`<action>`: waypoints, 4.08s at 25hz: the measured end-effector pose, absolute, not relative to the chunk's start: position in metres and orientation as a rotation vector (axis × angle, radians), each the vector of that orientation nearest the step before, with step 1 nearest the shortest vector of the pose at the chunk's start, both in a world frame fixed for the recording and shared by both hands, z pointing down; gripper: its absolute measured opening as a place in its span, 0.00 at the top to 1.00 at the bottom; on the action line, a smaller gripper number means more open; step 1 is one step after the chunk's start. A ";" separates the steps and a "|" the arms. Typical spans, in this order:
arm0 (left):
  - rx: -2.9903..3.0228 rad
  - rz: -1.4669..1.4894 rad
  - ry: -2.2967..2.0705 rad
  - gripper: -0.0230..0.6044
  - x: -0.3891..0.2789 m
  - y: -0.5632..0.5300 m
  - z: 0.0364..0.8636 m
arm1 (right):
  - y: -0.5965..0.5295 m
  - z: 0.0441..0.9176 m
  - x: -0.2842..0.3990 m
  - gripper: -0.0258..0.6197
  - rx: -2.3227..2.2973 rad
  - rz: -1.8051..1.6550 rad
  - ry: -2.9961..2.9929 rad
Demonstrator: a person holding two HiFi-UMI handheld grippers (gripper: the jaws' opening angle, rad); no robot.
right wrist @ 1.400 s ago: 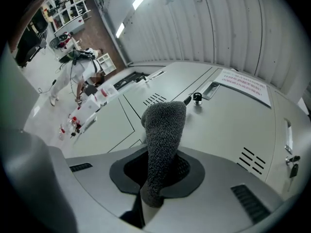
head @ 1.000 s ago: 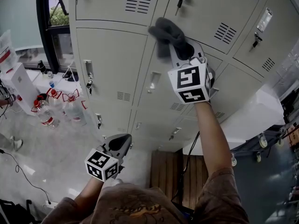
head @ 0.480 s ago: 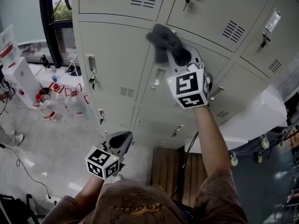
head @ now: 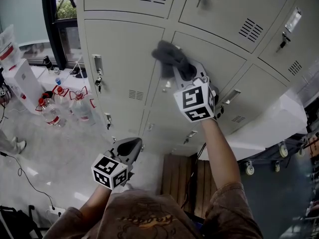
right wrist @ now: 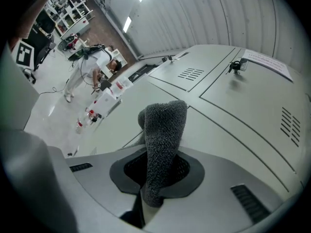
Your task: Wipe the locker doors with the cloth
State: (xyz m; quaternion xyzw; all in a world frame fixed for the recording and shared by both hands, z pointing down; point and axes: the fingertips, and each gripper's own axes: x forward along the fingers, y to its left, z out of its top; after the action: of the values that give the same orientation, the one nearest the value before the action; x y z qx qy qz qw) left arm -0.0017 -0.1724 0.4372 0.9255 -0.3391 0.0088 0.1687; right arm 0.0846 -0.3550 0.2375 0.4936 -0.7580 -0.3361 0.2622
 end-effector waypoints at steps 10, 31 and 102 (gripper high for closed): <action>2.626 0.034 -0.970 0.96 -0.003 -0.173 0.439 | -0.354 0.273 0.089 0.90 1.334 -0.871 -2.060; 2.609 0.057 -1.004 0.96 -0.014 -0.175 0.444 | -0.352 0.378 0.092 0.90 1.247 -0.761 -2.020; 2.661 0.067 -0.854 0.96 0.031 -0.148 0.439 | -0.295 0.153 0.182 0.90 1.402 -0.974 -1.738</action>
State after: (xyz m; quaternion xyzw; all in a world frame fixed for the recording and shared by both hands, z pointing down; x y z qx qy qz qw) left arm 0.0312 -0.1479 0.4394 0.9377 -0.3010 0.0235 0.1721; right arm 0.1820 -0.2954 0.1529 0.5401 -0.6695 -0.3753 0.3453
